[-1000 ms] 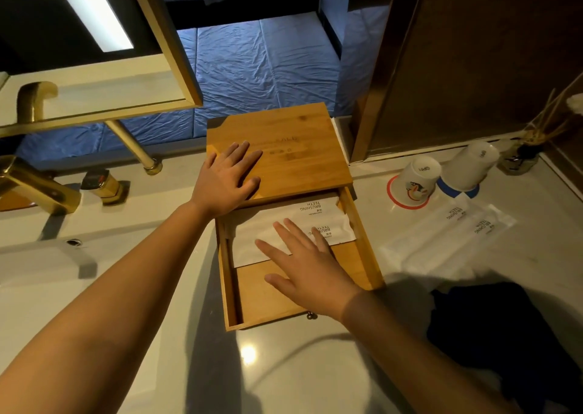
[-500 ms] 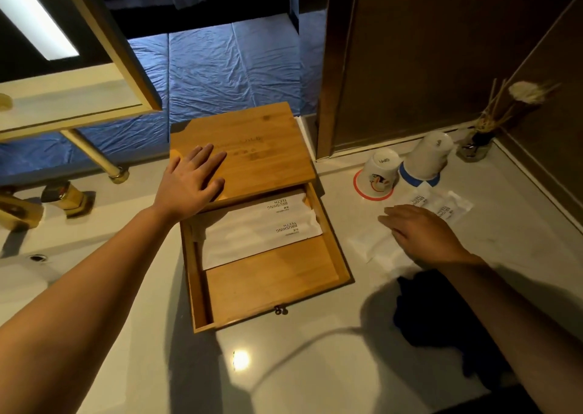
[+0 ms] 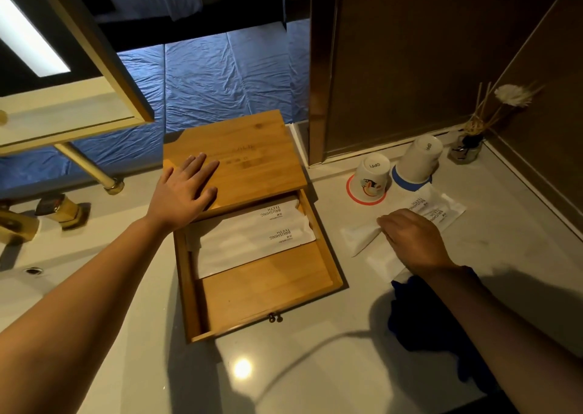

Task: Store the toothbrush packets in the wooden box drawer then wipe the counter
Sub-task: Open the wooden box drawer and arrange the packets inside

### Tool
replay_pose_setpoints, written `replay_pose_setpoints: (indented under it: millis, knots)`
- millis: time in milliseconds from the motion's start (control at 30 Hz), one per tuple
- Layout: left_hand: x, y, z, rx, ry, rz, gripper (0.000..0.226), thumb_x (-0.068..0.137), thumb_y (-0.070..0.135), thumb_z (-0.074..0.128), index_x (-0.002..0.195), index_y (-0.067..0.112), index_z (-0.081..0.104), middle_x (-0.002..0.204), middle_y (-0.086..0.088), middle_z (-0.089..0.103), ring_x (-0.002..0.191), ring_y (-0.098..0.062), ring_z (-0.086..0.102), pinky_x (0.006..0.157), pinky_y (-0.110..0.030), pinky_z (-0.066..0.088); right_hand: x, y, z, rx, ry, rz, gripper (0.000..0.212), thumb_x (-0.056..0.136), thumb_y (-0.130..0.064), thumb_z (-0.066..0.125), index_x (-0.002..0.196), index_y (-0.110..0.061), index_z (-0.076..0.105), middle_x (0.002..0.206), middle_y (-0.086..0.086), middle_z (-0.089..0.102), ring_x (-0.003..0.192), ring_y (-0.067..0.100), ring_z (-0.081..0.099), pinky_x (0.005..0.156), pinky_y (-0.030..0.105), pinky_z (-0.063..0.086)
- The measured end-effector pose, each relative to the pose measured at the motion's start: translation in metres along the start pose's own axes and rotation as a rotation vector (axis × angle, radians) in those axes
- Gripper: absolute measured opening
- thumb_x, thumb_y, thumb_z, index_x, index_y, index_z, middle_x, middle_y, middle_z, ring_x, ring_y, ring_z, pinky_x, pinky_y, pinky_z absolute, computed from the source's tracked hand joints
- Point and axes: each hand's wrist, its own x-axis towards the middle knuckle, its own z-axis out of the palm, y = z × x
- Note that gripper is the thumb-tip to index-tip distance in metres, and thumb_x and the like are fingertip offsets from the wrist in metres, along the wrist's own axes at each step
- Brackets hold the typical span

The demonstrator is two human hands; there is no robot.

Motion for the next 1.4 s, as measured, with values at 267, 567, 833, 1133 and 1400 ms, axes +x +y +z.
replay_pose_setpoints:
  millis: [267,567,833,1133,1400]
  knots:
    - [0.001,-0.003,0.003,-0.001,0.017,0.001,0.064,0.086,0.059,0.019,0.146,0.037,0.021,0.158,0.001,0.019,0.146,-0.019,0.014,0.115,-0.048,0.012,0.011,-0.038,-0.056,0.051,0.246,-0.043,0.019,0.074,-0.003,0.073,0.092,0.002,0.070,0.084,0.018,0.074,0.078,0.030,0.070,0.076,0.041,0.057]
    - [0.001,0.000,0.002,-0.007,0.017,-0.006,0.064,0.085,0.058,0.021,0.145,0.036,0.024,0.158,0.000,0.021,0.146,-0.020,0.016,0.114,-0.047,0.013,0.045,-0.181,-0.082,0.249,0.128,-0.366,0.019,0.066,-0.011,0.079,0.081,-0.008,0.068,0.071,0.007,0.065,0.066,0.019,0.060,0.054,0.026,0.049]
    - [0.001,-0.001,0.003,-0.029,0.036,-0.009,0.059,0.087,0.053,0.028,0.144,0.036,0.027,0.157,0.000,0.023,0.146,-0.020,0.017,0.115,-0.048,0.011,0.049,-0.217,-0.055,0.174,-0.231,-0.419,0.028,0.055,-0.004,0.084,0.077,-0.013,0.070,0.072,0.006,0.064,0.068,0.022,0.061,0.053,0.026,0.048]
    - [0.001,-0.002,0.003,-0.035,0.063,0.013,0.058,0.087,0.051,0.030,0.143,0.035,0.030,0.156,-0.001,0.025,0.145,-0.020,0.019,0.113,-0.046,0.013,0.050,-0.240,-0.006,0.105,-0.443,-0.352,0.021,0.083,-0.001,0.058,0.103,-0.006,0.062,0.102,0.014,0.061,0.096,0.029,0.054,0.072,0.036,0.046]
    - [0.000,-0.003,0.002,-0.049,0.052,0.009,0.059,0.088,0.051,0.029,0.144,0.034,0.029,0.157,-0.001,0.024,0.145,-0.020,0.017,0.114,-0.047,0.011,0.054,-0.235,-0.001,0.097,-0.398,-0.254,0.030,0.072,-0.017,0.076,0.099,-0.017,0.065,0.097,0.005,0.064,0.091,0.020,0.057,0.068,0.028,0.048]
